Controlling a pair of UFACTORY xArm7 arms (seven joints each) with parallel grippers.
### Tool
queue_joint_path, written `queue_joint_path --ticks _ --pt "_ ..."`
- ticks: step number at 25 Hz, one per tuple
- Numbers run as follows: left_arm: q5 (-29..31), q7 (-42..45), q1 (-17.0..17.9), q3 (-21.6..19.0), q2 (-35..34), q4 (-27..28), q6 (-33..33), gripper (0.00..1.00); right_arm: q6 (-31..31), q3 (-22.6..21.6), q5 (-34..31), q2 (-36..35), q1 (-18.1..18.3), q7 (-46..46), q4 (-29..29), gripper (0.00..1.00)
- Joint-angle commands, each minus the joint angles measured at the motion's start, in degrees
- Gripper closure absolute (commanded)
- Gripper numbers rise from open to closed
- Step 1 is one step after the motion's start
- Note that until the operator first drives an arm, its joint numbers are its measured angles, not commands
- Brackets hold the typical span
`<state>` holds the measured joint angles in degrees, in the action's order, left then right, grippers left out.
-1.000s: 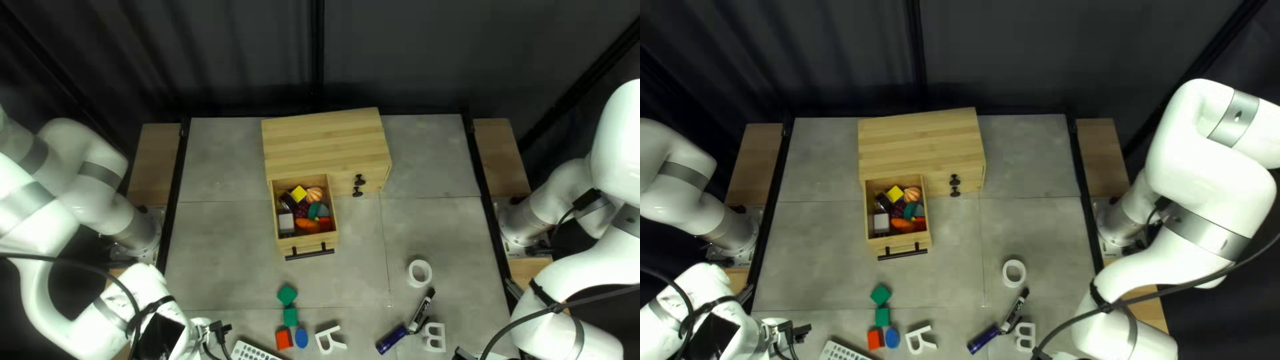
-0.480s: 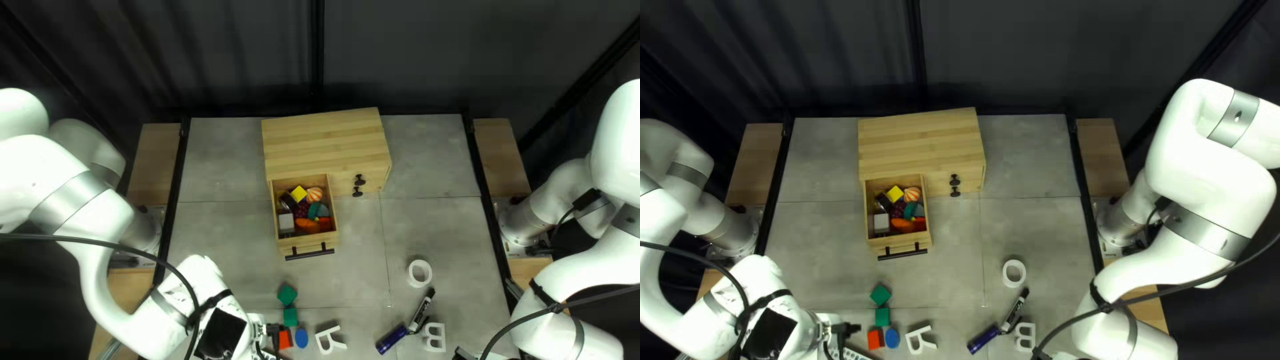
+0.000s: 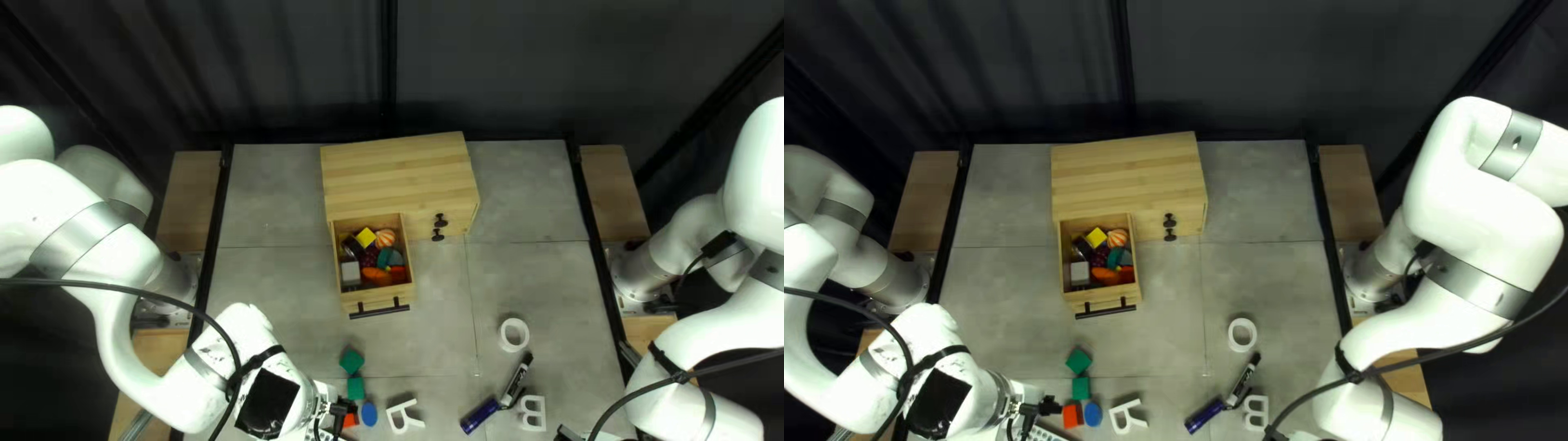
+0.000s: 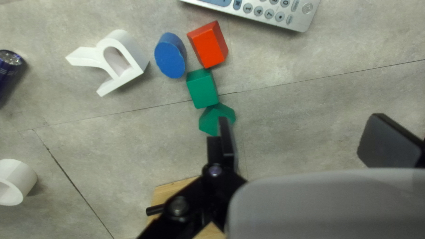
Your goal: Open drawers and place objects into drawer and close
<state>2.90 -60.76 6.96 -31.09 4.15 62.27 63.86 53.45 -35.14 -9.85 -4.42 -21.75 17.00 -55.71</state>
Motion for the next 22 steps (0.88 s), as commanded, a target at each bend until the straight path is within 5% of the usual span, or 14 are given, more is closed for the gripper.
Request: queue_joint_path --ticks 1,5,14,22 --pt "3.4 -0.5 -0.3 1.6 7.6 4.9 1.0 0.00 0.0 0.0 0.0 0.0 0.0 0.0 0.0 0.00" --pt "7.5 1.3 0.3 2.5 8.9 5.4 1.9 0.00 0.0 0.0 0.0 0.0 0.0 0.0 0.0 0.00" --pt "17.8 10.4 0.9 4.6 5.6 -8.0 -9.9 0.00 0.0 0.0 0.0 0.0 0.0 0.0 0.0 0.00" --pt "21.2 20.3 1.8 6.8 10.1 -8.7 -13.8 0.00 0.0 0.0 0.0 0.0 0.0 0.0 0.0 0.00"
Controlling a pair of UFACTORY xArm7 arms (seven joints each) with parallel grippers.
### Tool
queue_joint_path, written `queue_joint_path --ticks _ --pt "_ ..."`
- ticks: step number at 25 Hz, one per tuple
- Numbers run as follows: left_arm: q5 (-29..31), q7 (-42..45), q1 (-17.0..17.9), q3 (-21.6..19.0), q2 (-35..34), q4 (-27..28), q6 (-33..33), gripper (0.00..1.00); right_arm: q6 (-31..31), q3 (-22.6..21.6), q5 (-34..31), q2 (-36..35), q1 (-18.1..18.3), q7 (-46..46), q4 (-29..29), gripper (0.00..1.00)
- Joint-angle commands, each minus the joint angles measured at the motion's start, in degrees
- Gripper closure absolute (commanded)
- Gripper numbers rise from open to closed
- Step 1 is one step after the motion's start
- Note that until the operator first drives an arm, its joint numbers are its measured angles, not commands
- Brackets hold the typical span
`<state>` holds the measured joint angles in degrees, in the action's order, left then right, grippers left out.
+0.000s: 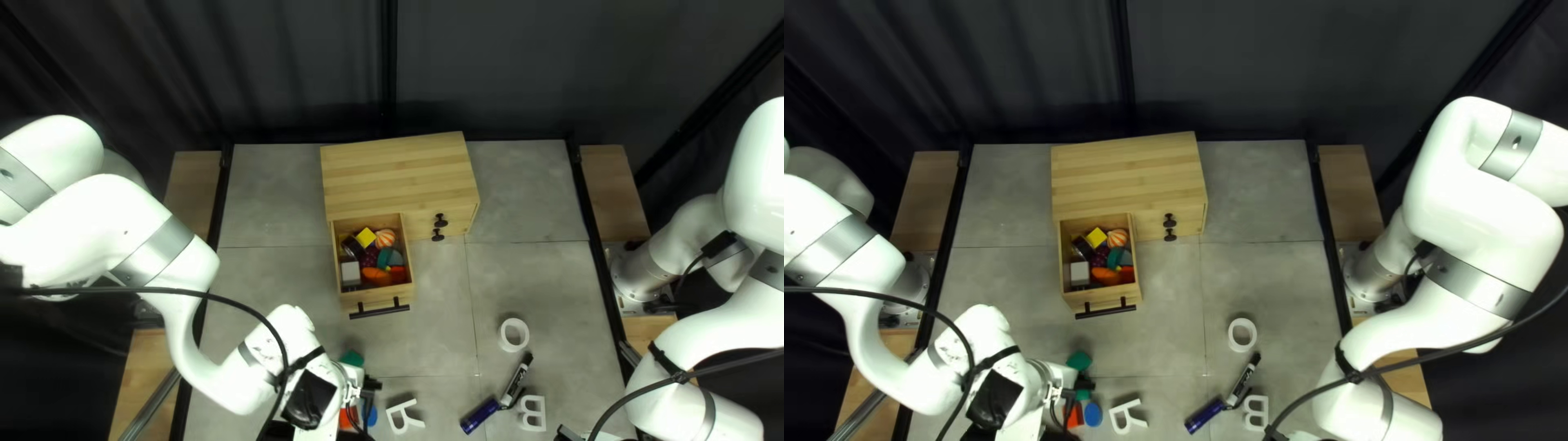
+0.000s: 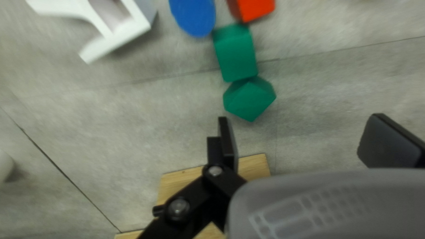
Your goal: Open drawers and place objects into drawer and close
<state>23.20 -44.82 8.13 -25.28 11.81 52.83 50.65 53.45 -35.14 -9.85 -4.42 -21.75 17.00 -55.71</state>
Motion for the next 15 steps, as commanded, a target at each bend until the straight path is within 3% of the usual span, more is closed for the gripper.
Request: queue_joint_path --ticks 1,15 --pt "1.0 5.5 0.9 1.1 3.1 1.4 -0.1 0.00 0.0 0.0 0.0 0.0 0.0 0.0 0.0 0.00" --pt "1.0 5.7 -0.8 3.2 8.6 4.2 -1.5 0.00 0.0 0.0 0.0 0.0 0.0 0.0 0.0 0.00"
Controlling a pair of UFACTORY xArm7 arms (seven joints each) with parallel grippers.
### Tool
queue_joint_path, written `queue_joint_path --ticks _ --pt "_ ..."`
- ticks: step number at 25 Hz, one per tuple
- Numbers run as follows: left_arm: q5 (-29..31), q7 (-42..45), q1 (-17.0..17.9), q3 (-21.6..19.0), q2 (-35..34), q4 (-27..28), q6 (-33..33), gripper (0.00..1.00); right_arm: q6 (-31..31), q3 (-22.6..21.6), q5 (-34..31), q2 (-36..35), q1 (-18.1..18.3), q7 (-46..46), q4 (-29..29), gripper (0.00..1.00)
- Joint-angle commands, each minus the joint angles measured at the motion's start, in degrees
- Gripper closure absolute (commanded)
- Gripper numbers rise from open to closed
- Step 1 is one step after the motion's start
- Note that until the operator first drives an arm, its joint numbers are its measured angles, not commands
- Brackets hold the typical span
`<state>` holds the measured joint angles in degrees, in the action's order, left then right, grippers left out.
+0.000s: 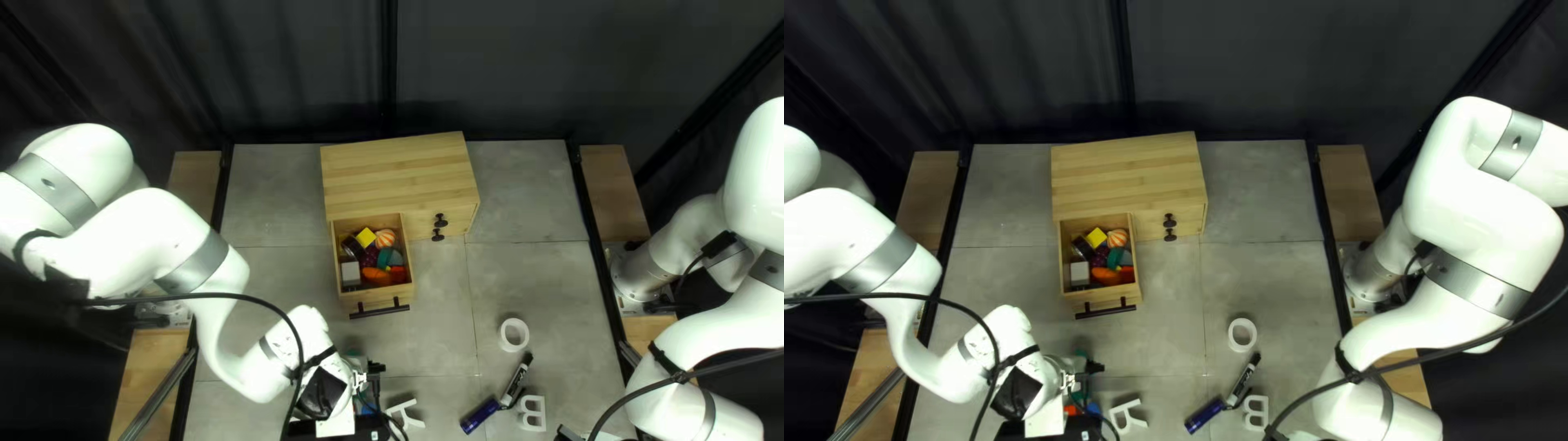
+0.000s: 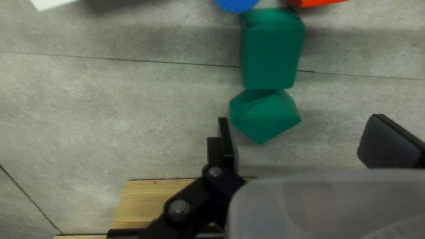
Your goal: Open drawers and place objects into drawer and close
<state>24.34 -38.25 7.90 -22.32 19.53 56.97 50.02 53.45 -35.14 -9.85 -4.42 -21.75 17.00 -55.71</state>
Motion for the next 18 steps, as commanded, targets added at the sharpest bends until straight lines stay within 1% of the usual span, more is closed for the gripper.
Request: queue_joint_path --ticks 1,4,12,13,14,15,18 --pt "-0.2 -1.4 -0.8 0.2 1.3 0.2 -1.1 0.00 0.0 0.0 0.0 0.0 0.0 0.0 0.0 0.00" --pt "-0.3 -2.0 -1.0 0.3 2.3 0.7 -1.1 0.00 0.0 0.0 0.0 0.0 0.0 0.0 0.0 0.00" --pt "-0.1 -1.3 -1.1 0.5 2.7 -0.7 -2.8 0.00 0.0 0.0 0.0 0.0 0.0 0.0 0.0 0.00" --pt "-0.1 -1.2 -1.1 0.5 2.8 -0.7 -2.9 0.14 0.0 0.0 0.0 0.0 0.0 0.0 0.0 0.00" --pt "0.0 -1.1 -1.0 0.5 2.8 -0.8 -2.9 0.94 0.0 0.0 0.0 0.0 0.0 0.0 0.0 0.00" --pt "0.1 -1.0 -0.9 0.5 2.8 -0.8 -2.8 1.00 0.0 0.0 0.0 0.0 0.0 0.0 0.0 0.00" --pt "0.4 -0.9 -0.5 0.5 2.7 -0.4 -2.2 1.00 0.0 0.0 0.0 0.0 0.0 0.0 0.0 0.00"
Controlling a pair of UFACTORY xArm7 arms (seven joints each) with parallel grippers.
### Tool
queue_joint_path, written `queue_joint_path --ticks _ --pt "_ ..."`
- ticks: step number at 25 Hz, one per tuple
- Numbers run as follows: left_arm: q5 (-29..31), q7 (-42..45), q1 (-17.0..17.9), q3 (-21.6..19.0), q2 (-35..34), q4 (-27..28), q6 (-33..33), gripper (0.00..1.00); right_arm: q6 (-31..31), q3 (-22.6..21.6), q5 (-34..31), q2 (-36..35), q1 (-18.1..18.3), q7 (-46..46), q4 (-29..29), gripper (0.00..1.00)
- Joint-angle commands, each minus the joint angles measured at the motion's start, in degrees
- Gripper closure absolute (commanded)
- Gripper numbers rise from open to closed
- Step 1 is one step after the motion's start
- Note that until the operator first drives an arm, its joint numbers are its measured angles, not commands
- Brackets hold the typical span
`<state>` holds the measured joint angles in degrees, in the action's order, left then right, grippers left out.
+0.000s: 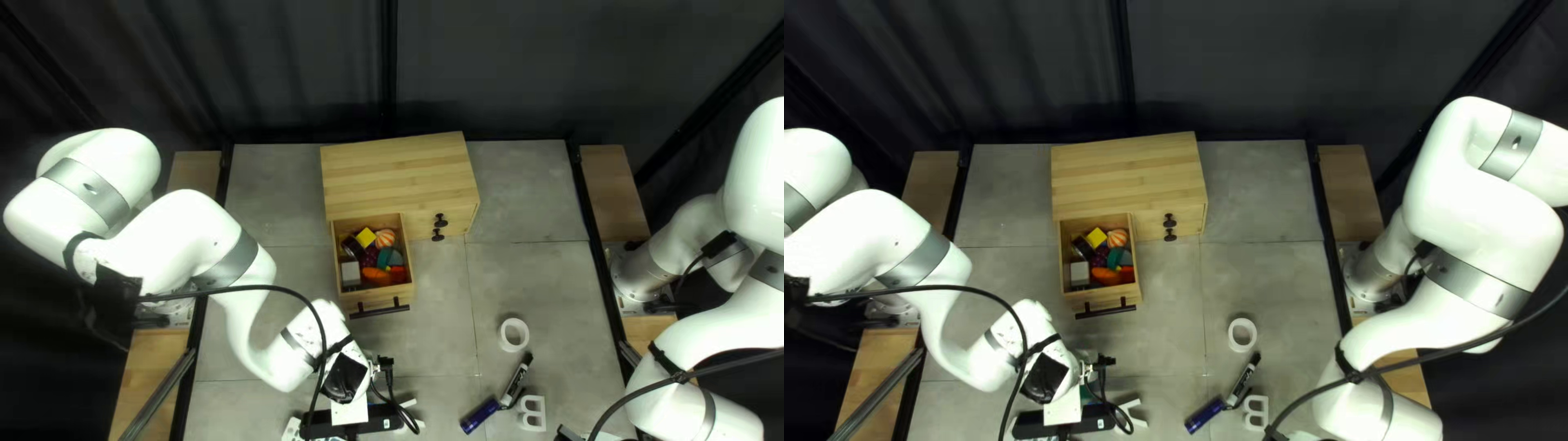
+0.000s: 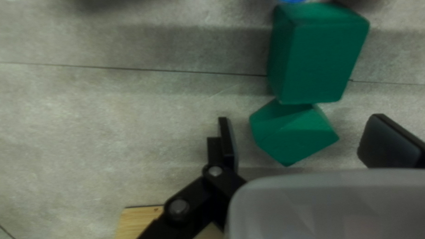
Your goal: Open drawers and place objects into drawer and close
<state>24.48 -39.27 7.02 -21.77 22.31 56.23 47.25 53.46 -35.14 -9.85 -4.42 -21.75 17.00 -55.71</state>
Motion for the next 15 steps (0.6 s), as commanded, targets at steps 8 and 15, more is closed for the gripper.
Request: queue_joint_path --ticks 8,15 --pt "-2.2 -4.0 0.4 -2.0 -5.9 2.6 7.2 1.00 0.0 0.0 0.0 0.0 0.0 0.0 0.0 0.00" --pt "-9.8 -14.4 -0.3 -4.2 -11.4 11.0 17.2 1.00 0.0 0.0 0.0 0.0 0.0 0.0 0.0 0.00"
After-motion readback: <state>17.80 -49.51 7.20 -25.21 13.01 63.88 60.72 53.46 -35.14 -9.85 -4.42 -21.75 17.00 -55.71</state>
